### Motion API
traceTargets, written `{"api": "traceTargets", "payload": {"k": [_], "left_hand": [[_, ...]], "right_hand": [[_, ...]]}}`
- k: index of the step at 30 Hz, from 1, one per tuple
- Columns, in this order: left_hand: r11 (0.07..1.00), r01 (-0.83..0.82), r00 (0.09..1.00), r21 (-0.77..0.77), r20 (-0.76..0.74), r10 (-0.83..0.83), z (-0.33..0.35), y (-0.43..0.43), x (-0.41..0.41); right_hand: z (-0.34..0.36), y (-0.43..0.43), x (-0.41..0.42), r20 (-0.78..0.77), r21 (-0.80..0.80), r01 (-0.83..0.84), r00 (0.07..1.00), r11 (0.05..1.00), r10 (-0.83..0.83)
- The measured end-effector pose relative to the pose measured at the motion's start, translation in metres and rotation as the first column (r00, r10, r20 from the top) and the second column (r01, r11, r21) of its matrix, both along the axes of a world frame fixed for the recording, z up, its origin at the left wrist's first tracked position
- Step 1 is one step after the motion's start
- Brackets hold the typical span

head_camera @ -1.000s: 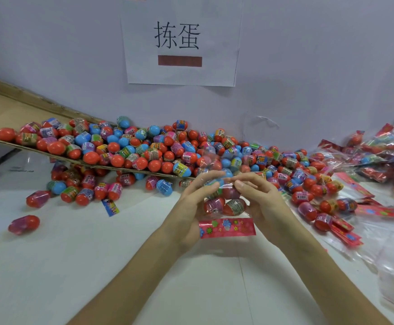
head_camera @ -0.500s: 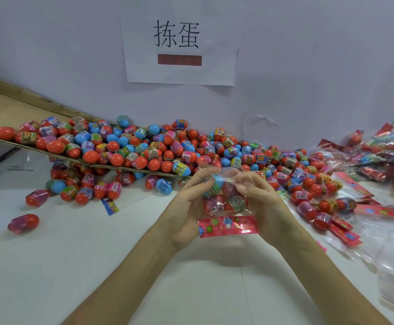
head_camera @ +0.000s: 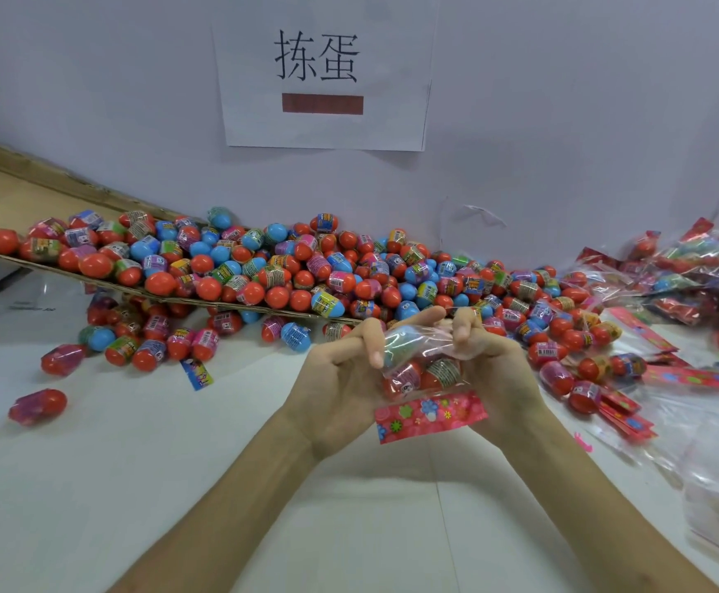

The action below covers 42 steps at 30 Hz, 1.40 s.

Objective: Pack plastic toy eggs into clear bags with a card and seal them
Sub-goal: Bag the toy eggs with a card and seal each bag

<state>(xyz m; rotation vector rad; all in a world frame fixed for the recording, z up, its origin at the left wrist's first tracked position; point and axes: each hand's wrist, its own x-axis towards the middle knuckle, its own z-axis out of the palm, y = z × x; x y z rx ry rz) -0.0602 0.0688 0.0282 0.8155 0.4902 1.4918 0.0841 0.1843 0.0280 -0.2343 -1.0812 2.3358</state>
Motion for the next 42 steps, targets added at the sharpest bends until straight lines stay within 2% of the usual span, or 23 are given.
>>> {"api": "traceTargets", "payload": {"k": [5,8,11,16,22,27,39,42], "left_hand": [[1.000,0.007,1.000,-0.003,-0.012,-0.007,0.000,0.000,0.000],[1.000,-0.005,1.000,-0.001,-0.026,0.005,0.002,-0.001,-0.003],[1.000,-0.022,0.999,0.015,-0.042,0.023,0.005,-0.001,-0.005],[0.999,-0.013,1.000,0.041,-0.016,0.013,0.008,-0.001,-0.006],[1.000,-0.019,0.999,0.011,-0.038,0.020,0.004,0.000,-0.003],[0.999,-0.036,0.998,-0.025,-0.051,0.034,0.001,0.001,-0.001],[0.994,-0.035,0.994,-0.107,0.101,0.045,0.007,-0.002,0.002],[0.995,-0.039,0.998,-0.096,0.050,0.044,0.009,-0.004,0.003]], "right_hand": [[0.004,-0.004,-0.001,-0.087,-0.009,-0.065,0.994,0.998,0.064],[0.009,-0.006,0.002,0.002,0.129,0.030,1.000,0.991,-0.031],[0.014,-0.006,0.004,0.062,0.318,0.130,0.986,0.939,-0.157],[0.014,-0.007,0.004,0.055,0.391,0.149,0.981,0.908,-0.185],[0.010,-0.006,0.004,0.021,0.239,0.071,0.997,0.968,-0.078],[0.008,-0.004,0.006,0.008,0.185,0.054,0.998,0.981,-0.056],[0.012,0.000,0.008,0.036,0.283,0.081,0.995,0.956,-0.095],[0.013,0.000,0.008,0.036,0.286,0.079,0.995,0.955,-0.094]]}}
